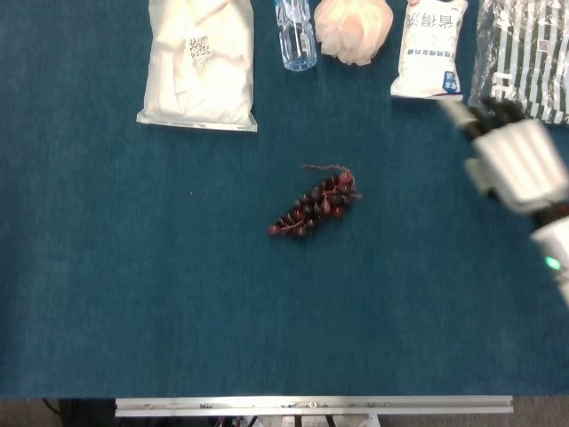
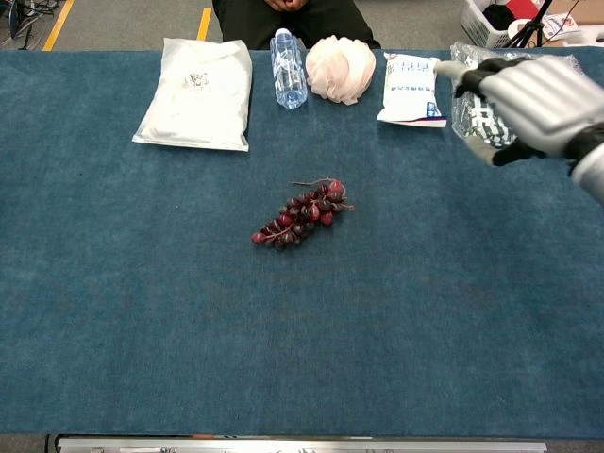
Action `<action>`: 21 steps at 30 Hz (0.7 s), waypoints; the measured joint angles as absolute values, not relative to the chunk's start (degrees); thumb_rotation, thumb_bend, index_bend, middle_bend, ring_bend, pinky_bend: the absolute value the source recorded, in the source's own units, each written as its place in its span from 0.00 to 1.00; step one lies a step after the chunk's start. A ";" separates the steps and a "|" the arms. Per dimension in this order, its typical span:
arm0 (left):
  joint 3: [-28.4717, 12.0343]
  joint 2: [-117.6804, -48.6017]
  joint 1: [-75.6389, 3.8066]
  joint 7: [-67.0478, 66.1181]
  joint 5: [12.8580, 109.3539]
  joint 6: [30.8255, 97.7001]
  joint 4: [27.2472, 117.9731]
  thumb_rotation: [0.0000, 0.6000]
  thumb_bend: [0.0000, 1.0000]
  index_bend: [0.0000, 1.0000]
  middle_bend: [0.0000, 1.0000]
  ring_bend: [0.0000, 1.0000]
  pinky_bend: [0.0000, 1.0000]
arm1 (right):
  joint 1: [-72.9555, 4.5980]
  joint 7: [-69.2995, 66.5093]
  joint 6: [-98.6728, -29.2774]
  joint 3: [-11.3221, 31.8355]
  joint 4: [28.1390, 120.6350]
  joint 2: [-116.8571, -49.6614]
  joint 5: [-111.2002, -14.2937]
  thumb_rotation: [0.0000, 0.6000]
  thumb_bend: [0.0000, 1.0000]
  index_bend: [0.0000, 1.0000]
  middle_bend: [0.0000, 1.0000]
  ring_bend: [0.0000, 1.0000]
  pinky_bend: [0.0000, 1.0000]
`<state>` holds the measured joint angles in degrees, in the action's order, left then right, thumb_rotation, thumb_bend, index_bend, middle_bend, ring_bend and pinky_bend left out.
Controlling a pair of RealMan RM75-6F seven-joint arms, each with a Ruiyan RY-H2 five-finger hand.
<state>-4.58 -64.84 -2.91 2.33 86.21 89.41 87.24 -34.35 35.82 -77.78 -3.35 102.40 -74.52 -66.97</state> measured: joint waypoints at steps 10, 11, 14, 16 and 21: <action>-4.89 -65.43 -4.45 -0.21 87.19 88.82 89.24 1.00 0.25 0.31 0.30 0.23 0.17 | -18.09 29.80 -94.56 -7.63 105.79 -67.21 -75.37 1.00 0.37 0.08 0.30 0.15 0.24; -4.92 -65.53 -4.47 -0.23 87.39 89.12 89.30 1.00 0.25 0.31 0.30 0.23 0.17 | -17.00 29.39 -95.27 -7.79 106.11 -66.51 -76.09 1.00 0.37 0.08 0.30 0.15 0.24; -4.87 -65.85 -4.51 -0.42 87.99 89.64 89.47 1.00 0.25 0.31 0.30 0.23 0.17 | -15.17 28.57 -95.86 -7.81 106.66 -65.09 -77.37 1.00 0.37 0.08 0.30 0.15 0.24; -4.66 -65.82 -4.54 -0.60 88.27 89.66 89.65 1.00 0.25 0.31 0.30 0.23 0.17 | -14.56 28.23 -95.69 -7.58 106.76 -64.64 -77.75 1.00 0.37 0.08 0.30 0.15 0.24; -4.35 -65.67 -4.44 -0.91 88.42 89.83 90.16 1.00 0.25 0.31 0.30 0.23 0.17 | -13.42 27.82 -94.34 -6.68 106.62 -64.28 -78.75 1.00 0.37 0.08 0.30 0.15 0.24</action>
